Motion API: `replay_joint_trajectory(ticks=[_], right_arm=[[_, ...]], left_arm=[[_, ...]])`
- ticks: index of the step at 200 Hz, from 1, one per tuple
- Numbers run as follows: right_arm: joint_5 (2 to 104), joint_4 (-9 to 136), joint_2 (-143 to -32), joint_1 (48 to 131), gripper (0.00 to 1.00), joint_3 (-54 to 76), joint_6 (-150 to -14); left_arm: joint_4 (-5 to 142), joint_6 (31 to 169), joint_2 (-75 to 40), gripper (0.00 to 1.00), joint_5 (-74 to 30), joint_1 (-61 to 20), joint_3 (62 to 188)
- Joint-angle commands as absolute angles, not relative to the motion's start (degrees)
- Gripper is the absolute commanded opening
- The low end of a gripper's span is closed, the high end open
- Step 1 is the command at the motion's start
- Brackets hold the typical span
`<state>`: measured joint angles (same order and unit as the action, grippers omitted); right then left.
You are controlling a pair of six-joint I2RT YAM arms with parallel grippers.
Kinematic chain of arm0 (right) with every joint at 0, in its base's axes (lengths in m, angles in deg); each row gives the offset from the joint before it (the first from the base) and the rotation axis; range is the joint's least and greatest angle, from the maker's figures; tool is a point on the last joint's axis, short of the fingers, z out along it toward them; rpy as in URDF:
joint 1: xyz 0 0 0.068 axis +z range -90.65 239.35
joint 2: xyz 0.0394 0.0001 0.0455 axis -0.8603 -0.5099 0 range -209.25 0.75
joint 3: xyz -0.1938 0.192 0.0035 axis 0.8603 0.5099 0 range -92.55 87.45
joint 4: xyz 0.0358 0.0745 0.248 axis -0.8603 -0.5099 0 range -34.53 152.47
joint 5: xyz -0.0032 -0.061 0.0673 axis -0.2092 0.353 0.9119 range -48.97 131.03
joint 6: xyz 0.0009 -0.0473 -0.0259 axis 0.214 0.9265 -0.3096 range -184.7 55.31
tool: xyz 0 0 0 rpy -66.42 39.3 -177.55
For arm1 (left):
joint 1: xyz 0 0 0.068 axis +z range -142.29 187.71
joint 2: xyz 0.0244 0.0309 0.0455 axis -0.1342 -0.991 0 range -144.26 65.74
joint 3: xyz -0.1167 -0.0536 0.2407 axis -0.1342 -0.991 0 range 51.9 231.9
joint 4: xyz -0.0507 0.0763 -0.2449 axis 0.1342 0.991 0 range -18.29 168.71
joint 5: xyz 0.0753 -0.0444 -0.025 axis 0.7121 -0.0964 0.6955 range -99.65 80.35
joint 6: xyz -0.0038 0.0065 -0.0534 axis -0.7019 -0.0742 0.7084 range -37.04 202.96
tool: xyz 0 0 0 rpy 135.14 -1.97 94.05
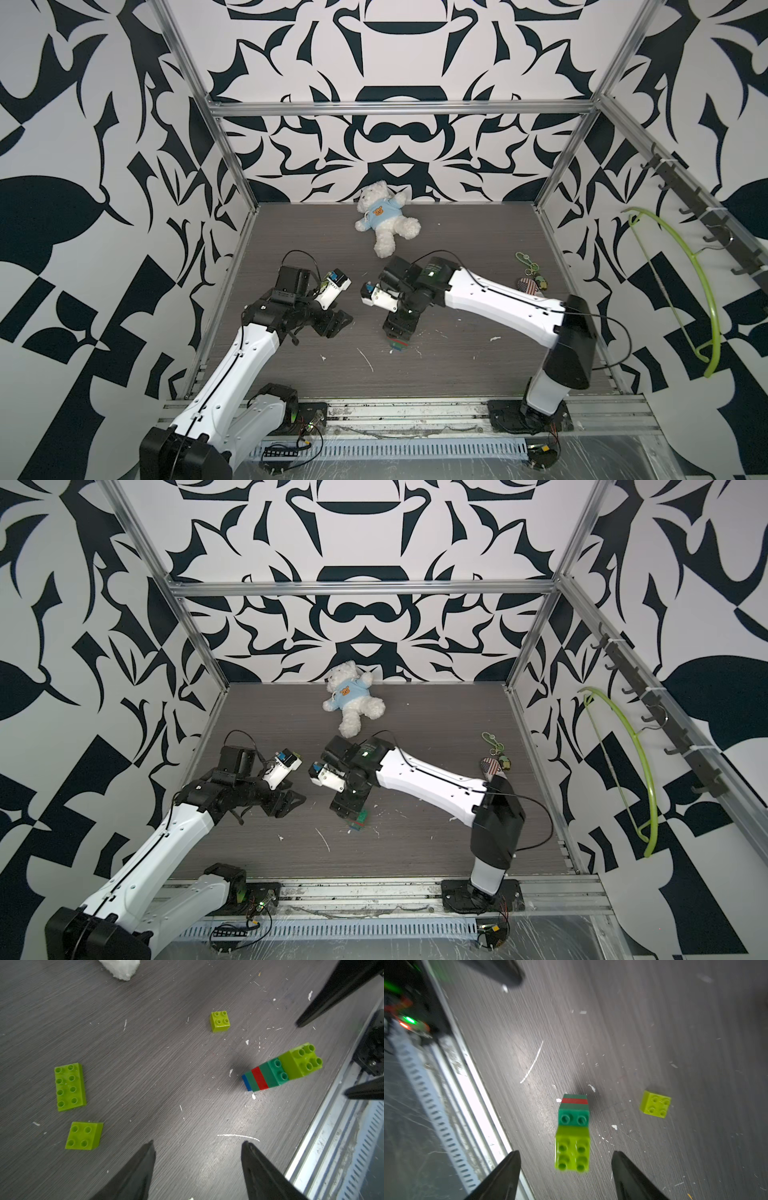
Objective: Assemble a carrot with lego
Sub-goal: Assemble the lego brick with the lego brick, then pick up the lego brick from the center of the board.
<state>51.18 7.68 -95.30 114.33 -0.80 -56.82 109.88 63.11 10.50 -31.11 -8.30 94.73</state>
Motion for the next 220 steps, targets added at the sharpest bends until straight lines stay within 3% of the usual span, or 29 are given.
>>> replay_joint_trajectory(ticks=[1, 31, 54, 84, 105, 142, 175, 220], right_arm=[[58.8, 12.9, -89.9, 109.6, 0.74, 3.0, -60.5], [57.9, 17.1, -88.9, 104.2, 0.72, 7.0, -66.1], [56.2, 22.7, -89.7, 100.4, 0.70, 10.4, -71.2], [51.3, 28.6, -89.7, 99.0, 0.69, 14.2, -74.6], [48.4, 31.8, -88.9, 98.6, 0.69, 16.6, -75.1], [48.3, 34.6, -87.4, 98.2, 0.68, 18.6, -74.1], [48.5, 34.3, -87.1, 97.8, 0.68, 19.2, -72.0], [48.7, 32.4, -85.6, 97.5, 0.67, 19.9, -70.9]], left_arm=[[108.6, 68.8, 10.0, 0.73, -28.4, -7.9, 96.1], [107.7, 75.1, 8.7, 0.74, -26.2, -7.9, 98.6], [106.6, 81.9, 6.6, 0.80, -22.1, -7.9, 101.2], [112.8, 75.5, -2.5, 0.83, -16.0, -5.5, 105.7], [109.6, 73.6, -9.8, 0.84, -14.3, -2.2, 106.3], [109.1, 69.7, -25.7, 0.84, -15.2, -1.7, 115.0], [108.9, 66.0, -35.5, 0.84, -9.7, -1.5, 120.5], [109.5, 62.3, -45.0, 0.78, -7.9, -1.0, 126.1]])
